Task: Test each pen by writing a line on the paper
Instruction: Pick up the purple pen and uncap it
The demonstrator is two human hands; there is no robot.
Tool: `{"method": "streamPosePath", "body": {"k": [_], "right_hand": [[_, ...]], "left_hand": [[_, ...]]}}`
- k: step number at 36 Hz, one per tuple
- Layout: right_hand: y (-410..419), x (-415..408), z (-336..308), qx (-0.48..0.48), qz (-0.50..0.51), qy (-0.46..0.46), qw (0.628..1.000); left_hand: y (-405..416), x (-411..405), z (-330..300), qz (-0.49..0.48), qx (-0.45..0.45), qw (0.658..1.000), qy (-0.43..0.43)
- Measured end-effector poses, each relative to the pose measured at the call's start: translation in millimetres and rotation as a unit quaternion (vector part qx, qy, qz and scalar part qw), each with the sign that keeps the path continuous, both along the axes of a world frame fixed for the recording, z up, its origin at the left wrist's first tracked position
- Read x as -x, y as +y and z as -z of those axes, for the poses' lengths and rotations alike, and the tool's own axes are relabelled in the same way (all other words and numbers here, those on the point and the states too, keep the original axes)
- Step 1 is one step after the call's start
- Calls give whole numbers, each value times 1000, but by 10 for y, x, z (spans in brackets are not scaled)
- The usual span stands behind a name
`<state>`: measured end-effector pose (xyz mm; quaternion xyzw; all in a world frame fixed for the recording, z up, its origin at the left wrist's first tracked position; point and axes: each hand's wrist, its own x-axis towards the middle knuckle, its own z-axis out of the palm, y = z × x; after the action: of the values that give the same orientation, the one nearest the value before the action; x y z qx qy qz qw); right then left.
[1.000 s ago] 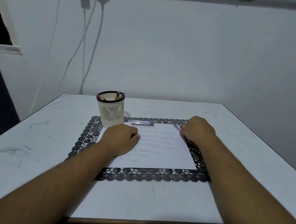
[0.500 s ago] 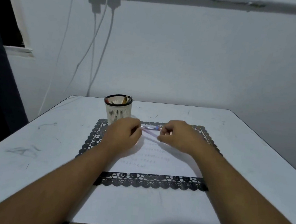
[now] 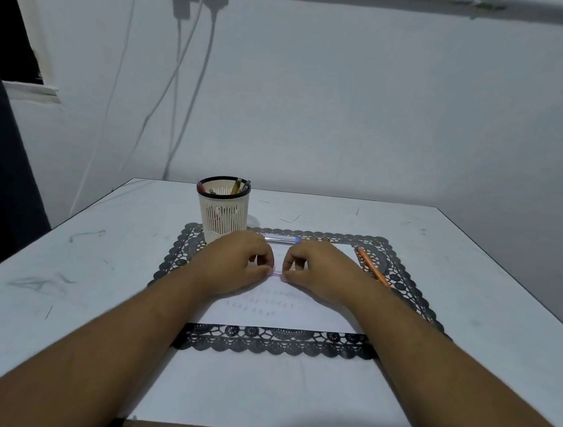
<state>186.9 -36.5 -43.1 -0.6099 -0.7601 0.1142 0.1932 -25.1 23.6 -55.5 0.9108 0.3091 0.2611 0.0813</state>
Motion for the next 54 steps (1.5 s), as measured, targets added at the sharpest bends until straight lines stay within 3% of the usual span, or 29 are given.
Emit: {"method": "streamPosePath", "body": {"k": [11,17,54], "right_hand": [[-49,-195,-15,37,29,55,997],[-69,-139,8,34,18,71,997],[-24,-284,-28,46,90,81,992]], "left_hand": [[-16,77,-20,-34,31,999,-6],[3,53,3,-3,20,1000,11],[11,74,-12,-11,35,999,29]]}}
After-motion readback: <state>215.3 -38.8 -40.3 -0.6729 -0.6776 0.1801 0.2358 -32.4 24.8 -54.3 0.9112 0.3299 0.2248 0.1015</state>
